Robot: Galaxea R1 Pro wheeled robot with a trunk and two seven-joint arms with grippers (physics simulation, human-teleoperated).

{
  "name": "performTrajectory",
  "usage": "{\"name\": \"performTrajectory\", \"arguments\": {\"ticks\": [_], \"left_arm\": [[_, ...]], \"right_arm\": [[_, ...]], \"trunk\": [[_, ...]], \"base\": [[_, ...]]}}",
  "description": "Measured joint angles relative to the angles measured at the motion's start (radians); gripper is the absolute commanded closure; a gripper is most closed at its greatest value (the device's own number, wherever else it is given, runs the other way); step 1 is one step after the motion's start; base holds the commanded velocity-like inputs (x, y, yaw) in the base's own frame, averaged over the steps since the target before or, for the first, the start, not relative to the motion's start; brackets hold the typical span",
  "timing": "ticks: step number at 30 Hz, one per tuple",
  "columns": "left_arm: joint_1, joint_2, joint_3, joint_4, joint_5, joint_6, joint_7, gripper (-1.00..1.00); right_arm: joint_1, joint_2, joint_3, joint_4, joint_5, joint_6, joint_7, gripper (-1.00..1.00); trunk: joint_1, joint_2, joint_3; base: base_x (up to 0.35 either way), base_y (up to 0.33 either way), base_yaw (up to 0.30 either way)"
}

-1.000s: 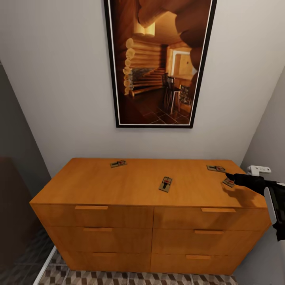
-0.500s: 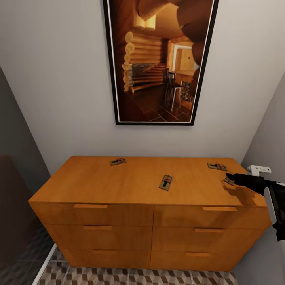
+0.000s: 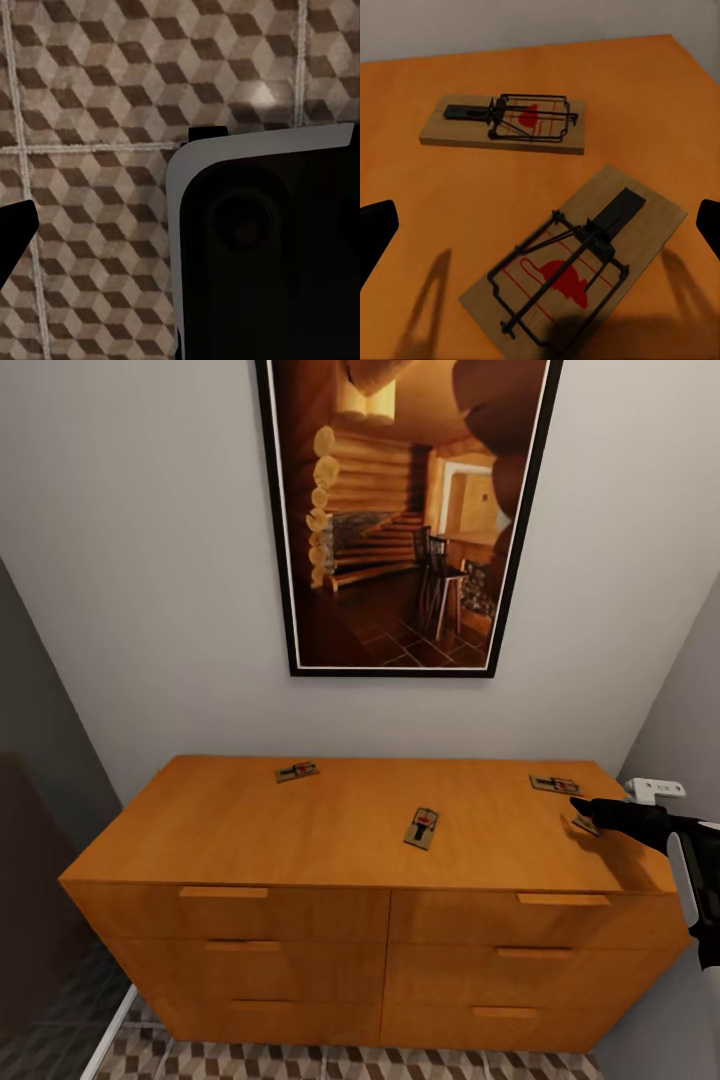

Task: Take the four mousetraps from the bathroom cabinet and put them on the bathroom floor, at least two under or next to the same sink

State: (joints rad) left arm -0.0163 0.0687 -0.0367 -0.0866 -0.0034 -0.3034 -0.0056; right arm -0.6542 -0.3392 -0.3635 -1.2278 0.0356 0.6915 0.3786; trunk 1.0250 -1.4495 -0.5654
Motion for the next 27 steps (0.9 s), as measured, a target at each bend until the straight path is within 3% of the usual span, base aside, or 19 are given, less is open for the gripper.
{"name": "performTrajectory", "arguments": {"ticks": [19, 27], "left_arm": [[0.000, 0.000, 0.000, 0.000, -0.001, 0.000, 0.000, -1.00], [0.000, 0.000, 0.000, 0.000, 0.000, 0.000, 0.000, -1.00]], "right_arm": [[0.000, -0.001, -0.003, 0.000, 0.004, 0.000, -0.001, -1.00], [0.000, -0.002, -0.051, 0.001, 0.027, 0.001, -0.001, -1.00]], "trunk": [[0.000, 0.000, 0.000], [0.000, 0.000, 0.000]], "base": [[0.003, 0.000, 0.000], [0.000, 0.000, 0.000]]}}
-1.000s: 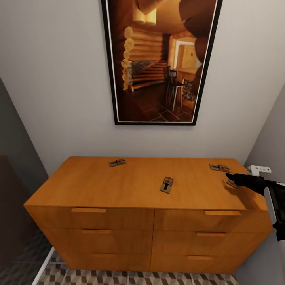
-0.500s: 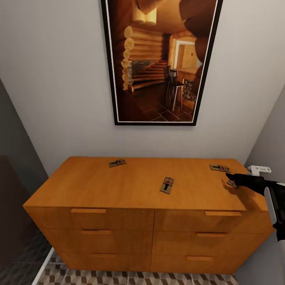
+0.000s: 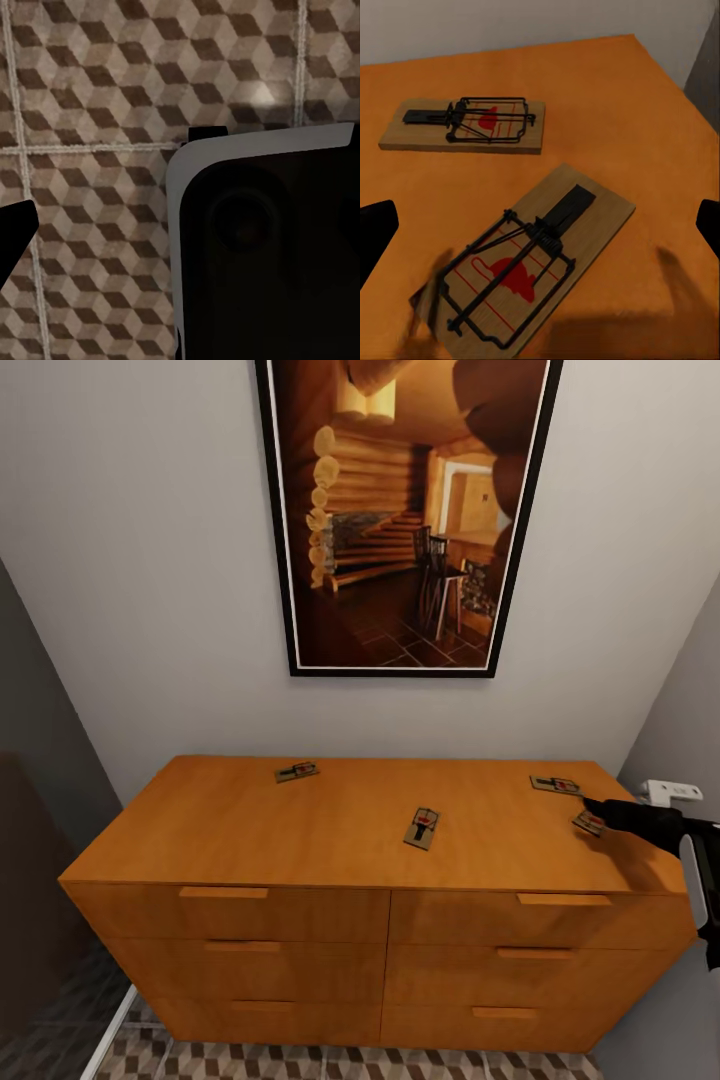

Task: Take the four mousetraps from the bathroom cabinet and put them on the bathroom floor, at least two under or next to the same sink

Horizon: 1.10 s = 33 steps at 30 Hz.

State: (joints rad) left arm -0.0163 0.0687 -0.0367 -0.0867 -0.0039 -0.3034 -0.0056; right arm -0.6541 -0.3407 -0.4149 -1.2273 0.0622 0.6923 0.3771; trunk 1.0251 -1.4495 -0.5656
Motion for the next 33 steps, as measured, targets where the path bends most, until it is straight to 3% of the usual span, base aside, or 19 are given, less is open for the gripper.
{"name": "performTrajectory", "arguments": {"ticks": [16, 33], "left_arm": [[0.000, 0.000, 0.000, 0.000, 0.000, 0.000, 0.000, -1.00], [0.000, 0.000, 0.000, 0.000, 0.000, 0.000, 0.000, -1.00]], "right_arm": [[0.000, 0.002, -0.007, 0.001, 0.012, 0.000, -0.001, -1.00], [0.000, 0.009, -0.001, 0.027, 0.062, 0.001, -0.004, -1.00]], "trunk": [[0.000, 0.000, 0.000], [0.000, 0.000, 0.000]], "base": [[0.000, 0.000, 0.000], [0.000, 0.000, 0.000]]}}
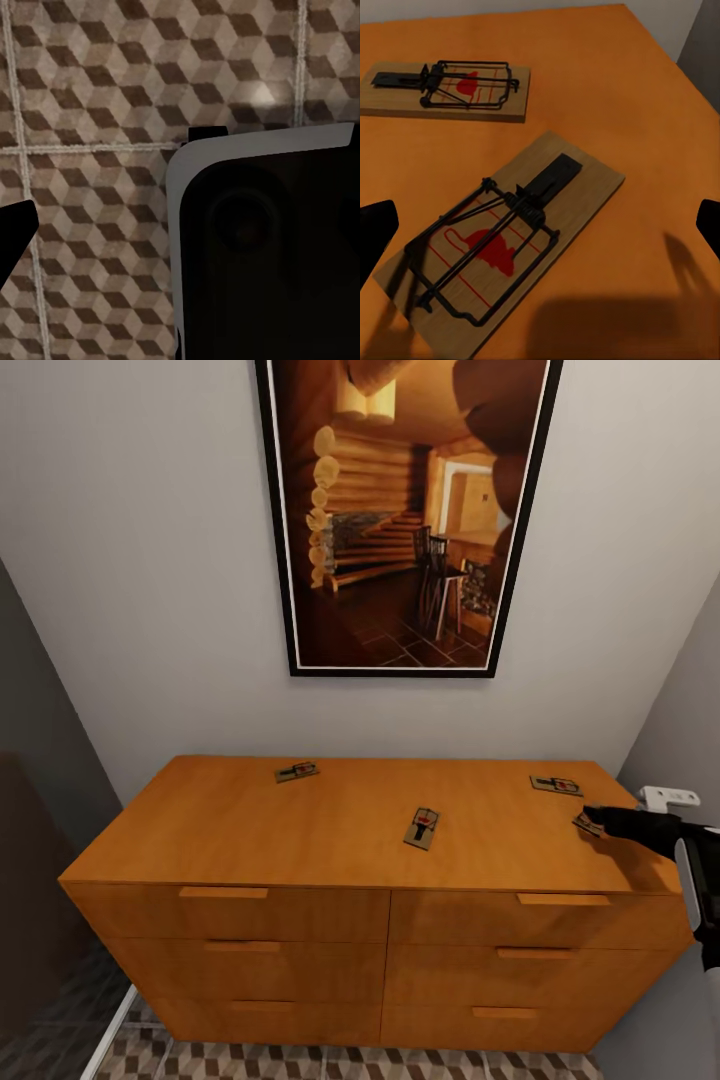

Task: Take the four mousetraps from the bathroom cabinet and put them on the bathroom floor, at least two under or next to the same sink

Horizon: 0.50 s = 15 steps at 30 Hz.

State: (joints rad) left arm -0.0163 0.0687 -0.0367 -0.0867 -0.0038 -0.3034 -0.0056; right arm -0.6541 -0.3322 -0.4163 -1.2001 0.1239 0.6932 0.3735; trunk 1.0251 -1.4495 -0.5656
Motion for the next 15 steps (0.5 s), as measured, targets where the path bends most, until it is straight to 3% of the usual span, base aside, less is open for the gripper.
{"name": "performTrajectory", "arguments": {"ticks": [15], "left_arm": [[0.000, 0.000, 0.000, 0.000, 0.000, 0.000, 0.000, -1.00]], "right_arm": [[0.000, 0.001, 0.002, 0.004, 0.001, 0.000, -0.001, -1.00]], "trunk": [[0.000, 0.000, 0.000]], "base": [[0.000, 0.000, 0.000]]}}
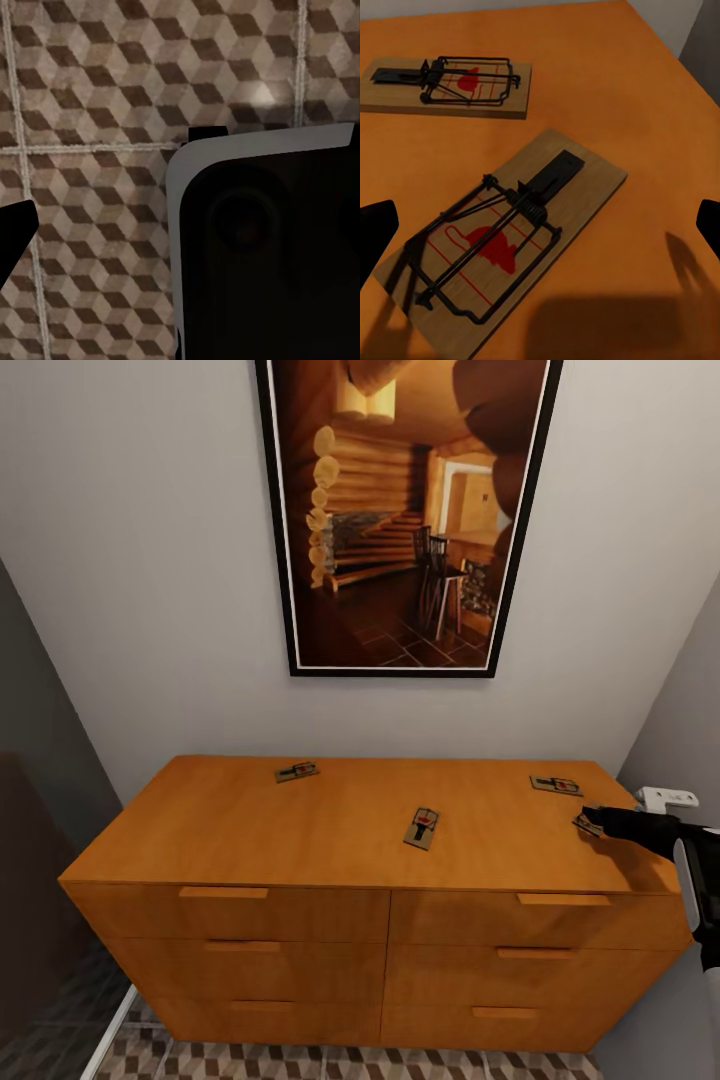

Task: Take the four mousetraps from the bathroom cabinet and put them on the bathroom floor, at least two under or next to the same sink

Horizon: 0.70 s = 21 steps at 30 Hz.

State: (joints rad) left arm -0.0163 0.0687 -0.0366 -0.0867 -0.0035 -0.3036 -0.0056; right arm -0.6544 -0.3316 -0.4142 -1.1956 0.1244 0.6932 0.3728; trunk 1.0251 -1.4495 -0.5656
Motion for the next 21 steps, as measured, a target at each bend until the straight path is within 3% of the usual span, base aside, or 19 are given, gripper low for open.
{"name": "performTrajectory", "arguments": {"ticks": [21], "left_arm": [[0.000, 0.000, -0.001, 0.000, 0.000, 0.000, 0.000, -1.00]], "right_arm": [[0.000, 0.000, 0.000, 0.000, 0.000, 0.000, -0.001, -1.00]], "trunk": [[0.000, 0.000, 0.000]], "base": [[0.000, 0.019, 0.000]]}}
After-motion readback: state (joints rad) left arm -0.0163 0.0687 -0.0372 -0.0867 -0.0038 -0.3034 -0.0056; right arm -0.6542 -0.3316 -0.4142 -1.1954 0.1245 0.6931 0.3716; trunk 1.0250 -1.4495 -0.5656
